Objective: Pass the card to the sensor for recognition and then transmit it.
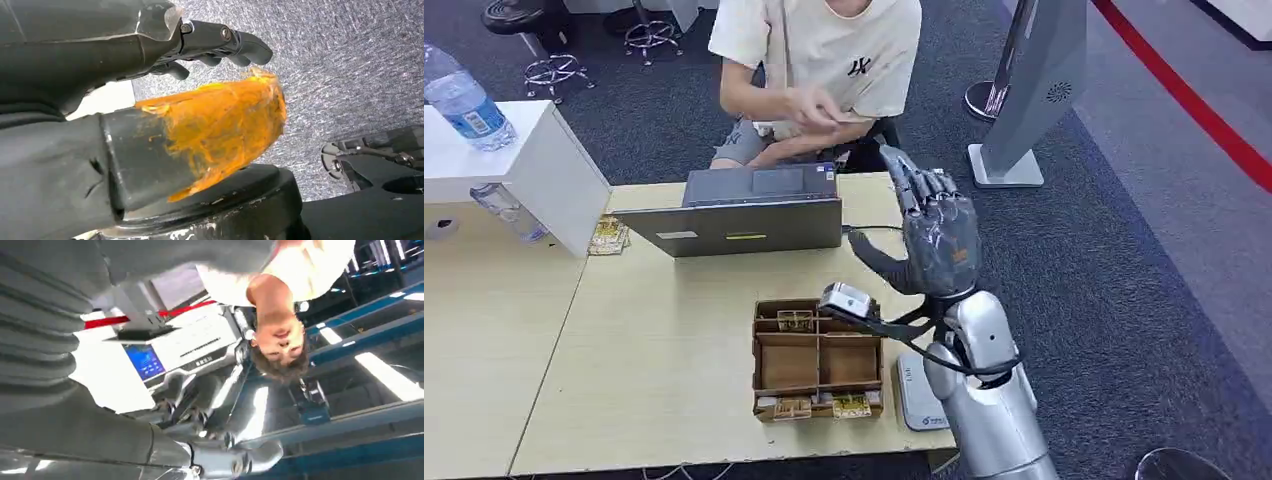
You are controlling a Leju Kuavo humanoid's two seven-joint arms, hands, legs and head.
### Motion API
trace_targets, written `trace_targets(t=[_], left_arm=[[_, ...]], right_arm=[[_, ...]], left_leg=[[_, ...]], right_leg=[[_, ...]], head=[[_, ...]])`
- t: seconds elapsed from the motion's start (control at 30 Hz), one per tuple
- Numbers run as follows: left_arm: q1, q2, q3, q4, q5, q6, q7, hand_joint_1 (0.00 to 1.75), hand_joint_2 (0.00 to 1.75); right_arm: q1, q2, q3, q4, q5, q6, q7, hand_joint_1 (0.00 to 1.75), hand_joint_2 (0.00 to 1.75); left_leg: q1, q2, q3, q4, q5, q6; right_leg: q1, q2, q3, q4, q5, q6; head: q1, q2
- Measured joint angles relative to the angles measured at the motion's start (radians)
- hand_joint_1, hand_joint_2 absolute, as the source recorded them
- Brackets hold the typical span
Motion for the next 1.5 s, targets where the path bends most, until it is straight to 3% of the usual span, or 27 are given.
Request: trace_targets(t=[0.17, 0.27, 0.3, 0.47, 0.77, 1.0, 1.03, 1.07, 1.13, 1.2, 1.23, 1.5], left_arm=[[0.0, 0.0, 0.0, 0.0, 0.007, 0.005, 0.003, 0.0, 0.0], [0.0, 0.002, 0.0, 0.0, 0.021, 0.019, -0.002, 0.0, 0.0], [0.0, 0.002, 0.0, 0.0, 0.026, 0.024, -0.004, 0.0, 0.0], [-0.001, 0.003, 0.0, 0.0, 0.037, 0.034, -0.01, 0.0, 0.0], [-0.002, 0.004, 0.006, 0.0, 0.055, 0.05, -0.009, 0.0, 0.0], [-0.002, 0.004, 0.011, 0.0, 0.063, 0.057, -0.006, 0.0, 0.0], [-0.001, 0.005, 0.011, 0.0, 0.064, 0.058, -0.006, 0.0, 0.0], [-0.002, 0.005, 0.011, 0.0, 0.065, 0.058, -0.006, 0.0, 0.0], [-0.002, 0.005, 0.011, 0.0, 0.065, 0.059, -0.005, 0.0, 0.0], [-0.002, 0.005, 0.011, 0.0, 0.065, 0.059, -0.005, 0.0, 0.0], [-0.002, 0.005, 0.012, 0.0, 0.065, 0.06, -0.005, 0.0, 0.0], [-0.002, 0.005, 0.012, 0.0, 0.064, 0.06, -0.005, 0.0, 0.0]], right_arm=[[0.062, 0.001, 0.001, -0.024, -0.071, 0.0, -0.053, 0.0, 0.0], [0.156, 0.006, 0.033, -0.092, -0.163, 0.0, -0.091, 0.0, 0.0], [0.179, 0.005, 0.046, -0.107, -0.182, 0.0, -0.091, 0.0, 1.75], [0.258, 0.004, 0.116, -0.155, -0.229, 0.0, -0.093, 0.0, 1.75], [0.373, -0.03, 0.245, -0.163, -0.102, 0.0, 0.013, 0.0, 1.75], [0.393, -0.045, 0.253, -0.132, -0.054, 0.0, 0.049, 0.0, 1.75], [0.394, -0.047, 0.253, -0.128, -0.052, 0.0, 0.053, 0.26, 1.75], [0.394, -0.048, 0.254, -0.123, -0.051, 0.0, 0.057, 1.45, 1.75], [0.394, -0.051, 0.258, -0.116, -0.044, 0.0, 0.068, 1.62, 1.75], [0.393, -0.054, 0.262, -0.11, -0.042, 0.0, 0.077, 1.62, 1.75], [0.393, -0.055, 0.263, -0.107, -0.042, 0.0, 0.08, 1.75, 1.75], [0.39, -0.061, 0.27, -0.08, -0.028, 0.0, 0.105, 1.75, 1.75]], left_leg=[[0.0, 0.0, 0.0, 0.0, 0.0, 0.0], [0.0, 0.0, 0.0, 0.0, 0.0, 0.0], [0.0, 0.0, 0.0, 0.0, 0.0, 0.0], [0.0, 0.0, 0.0, 0.0, -0.001, -0.001], [0.0, 0.0, 0.0, 0.0, -0.001, -0.001], [0.0, 0.0, 0.0, 0.0, -0.001, -0.001], [0.0, 0.0, 0.0, 0.0, -0.001, -0.001], [0.0, 0.0, 0.0, 0.0, -0.001, -0.001], [0.0, 0.0, 0.0, 0.0, -0.001, -0.001], [0.0, 0.0, 0.0, 0.0, -0.001, -0.001], [0.0, 0.0, 0.0, 0.0, -0.001, -0.001], [0.0, 0.0, 0.0, 0.0, -0.001, -0.001]], right_leg=[[0.0, 0.0, 0.0, 0.0, 0.0, 0.0], [0.0, 0.0, 0.0, 0.0, 0.0, 0.0], [0.0, 0.0, 0.0, 0.0, -0.001, 0.0], [0.0, 0.0, -0.001, 0.0, -0.001, 0.0], [0.0, 0.0, -0.001, 0.0, -0.001, 0.0], [0.0, 0.0, -0.001, 0.0, -0.001, 0.0], [0.0, 0.0, -0.001, 0.0, -0.001, 0.0], [0.0, 0.0, -0.001, 0.0, -0.001, 0.0], [0.0, 0.0, -0.001, 0.0, -0.001, 0.0], [0.0, 0.0, -0.001, 0.0, -0.001, 0.0], [0.0, 0.0, -0.001, 0.0, -0.001, 0.0], [0.0, 0.0, -0.001, 0.0, -0.001, 0.0]], head=[[0.0, 0.0], [0.0, 0.0], [0.0, 0.0], [0.0, 0.0], [0.0, 0.0], [0.0, 0.0], [0.0, 0.0], [0.0, 0.0], [0.0, 0.0], [0.0, 0.0], [0.0, 0.0], [0.0, 0.0]])
